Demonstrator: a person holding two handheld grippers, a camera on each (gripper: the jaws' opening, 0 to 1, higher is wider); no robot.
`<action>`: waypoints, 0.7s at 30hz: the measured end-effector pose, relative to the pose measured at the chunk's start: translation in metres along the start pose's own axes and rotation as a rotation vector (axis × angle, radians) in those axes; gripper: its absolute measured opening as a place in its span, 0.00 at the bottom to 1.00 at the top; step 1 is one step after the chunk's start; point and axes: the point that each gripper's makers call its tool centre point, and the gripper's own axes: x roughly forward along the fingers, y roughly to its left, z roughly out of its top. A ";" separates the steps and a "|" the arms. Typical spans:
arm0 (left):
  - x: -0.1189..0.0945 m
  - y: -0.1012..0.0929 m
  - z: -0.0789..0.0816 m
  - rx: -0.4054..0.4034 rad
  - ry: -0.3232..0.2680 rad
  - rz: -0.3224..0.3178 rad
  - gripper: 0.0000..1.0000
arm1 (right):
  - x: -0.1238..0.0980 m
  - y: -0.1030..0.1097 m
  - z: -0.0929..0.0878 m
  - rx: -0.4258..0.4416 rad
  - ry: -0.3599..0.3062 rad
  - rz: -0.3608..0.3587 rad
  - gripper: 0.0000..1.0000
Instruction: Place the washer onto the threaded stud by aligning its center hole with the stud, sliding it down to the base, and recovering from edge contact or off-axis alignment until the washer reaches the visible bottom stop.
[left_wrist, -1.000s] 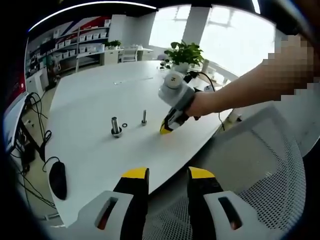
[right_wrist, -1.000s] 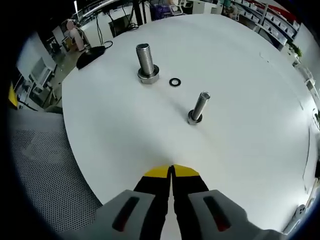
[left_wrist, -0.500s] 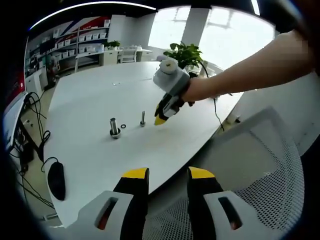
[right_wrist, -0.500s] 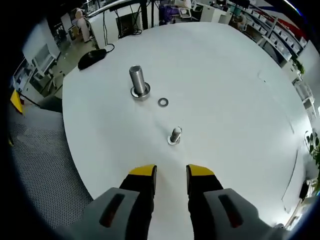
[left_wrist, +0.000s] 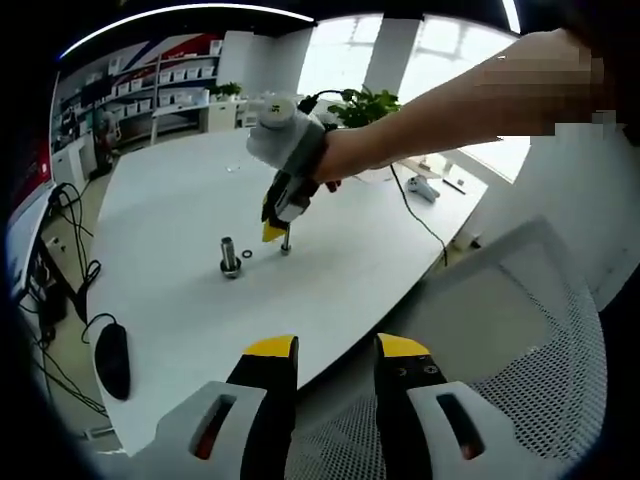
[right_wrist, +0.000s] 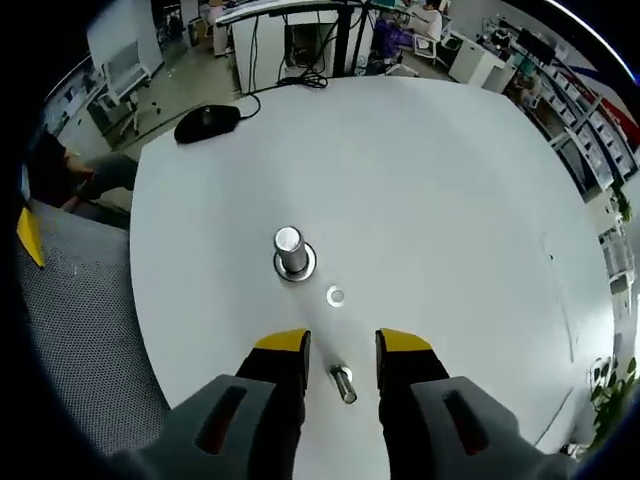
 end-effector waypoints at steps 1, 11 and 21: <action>0.000 0.000 0.000 -0.001 0.001 0.001 0.28 | 0.003 0.000 0.001 -0.009 0.009 0.005 0.29; 0.000 0.002 0.001 -0.011 -0.003 0.013 0.28 | 0.027 0.008 0.010 -0.067 0.043 0.060 0.27; -0.001 0.004 0.001 -0.016 -0.007 0.020 0.28 | 0.041 0.004 0.006 -0.089 0.085 0.075 0.26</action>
